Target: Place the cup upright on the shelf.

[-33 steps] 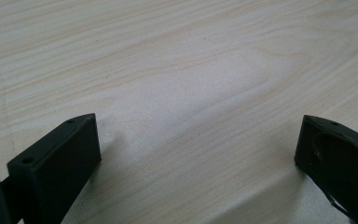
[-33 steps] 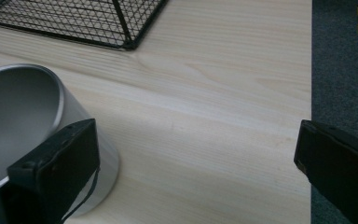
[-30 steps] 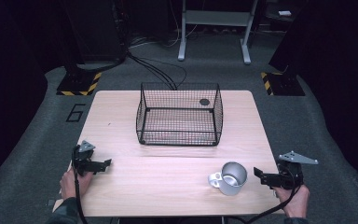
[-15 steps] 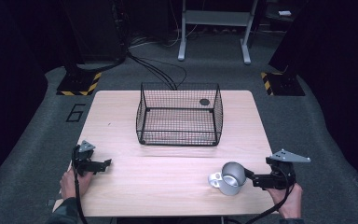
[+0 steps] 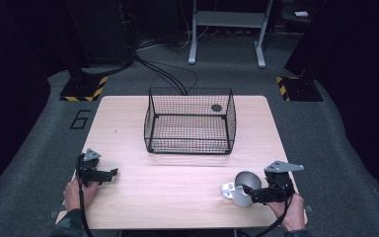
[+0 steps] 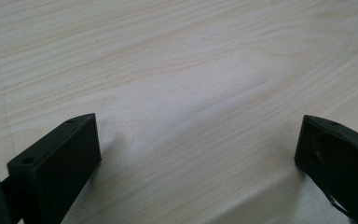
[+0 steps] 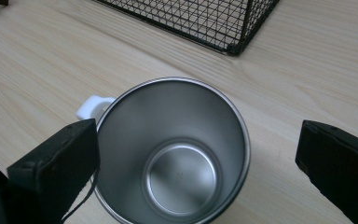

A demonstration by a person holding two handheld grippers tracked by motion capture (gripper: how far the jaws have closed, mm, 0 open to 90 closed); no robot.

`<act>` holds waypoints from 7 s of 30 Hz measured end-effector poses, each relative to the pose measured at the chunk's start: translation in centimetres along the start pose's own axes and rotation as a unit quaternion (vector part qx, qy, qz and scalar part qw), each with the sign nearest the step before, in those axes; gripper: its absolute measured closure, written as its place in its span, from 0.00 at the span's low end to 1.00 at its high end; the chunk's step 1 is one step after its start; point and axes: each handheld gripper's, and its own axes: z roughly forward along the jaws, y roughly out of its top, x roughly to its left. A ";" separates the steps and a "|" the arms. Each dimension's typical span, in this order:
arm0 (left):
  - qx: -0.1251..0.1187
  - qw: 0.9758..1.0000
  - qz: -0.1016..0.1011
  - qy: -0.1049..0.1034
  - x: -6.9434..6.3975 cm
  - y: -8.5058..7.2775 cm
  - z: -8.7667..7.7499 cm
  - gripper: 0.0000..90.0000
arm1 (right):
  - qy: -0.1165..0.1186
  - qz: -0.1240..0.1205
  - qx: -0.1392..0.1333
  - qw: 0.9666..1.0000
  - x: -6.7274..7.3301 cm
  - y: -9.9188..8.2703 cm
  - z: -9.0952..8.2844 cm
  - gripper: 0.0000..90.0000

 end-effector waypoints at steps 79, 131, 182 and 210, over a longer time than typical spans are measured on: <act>-0.004 1.000 -0.001 0.002 0.0 0.0 0.1 0.00 | -0.003 -0.077 0.030 0.997 3.0 6.6 4.0 0.07; -0.003 1.000 -0.002 0.003 0.0 0.0 0.1 0.00 | 0.042 -0.124 0.008 0.991 5.0 15.0 4.4 0.07; -0.003 1.000 -0.005 0.002 -0.1 0.0 0.1 0.00 | 0.037 -0.141 0.004 0.989 5.1 22.1 5.5 0.07; -0.003 1.000 -0.005 0.002 -0.1 0.0 0.1 0.00 | 0.028 -0.121 0.028 0.992 3.5 24.4 10.1 0.07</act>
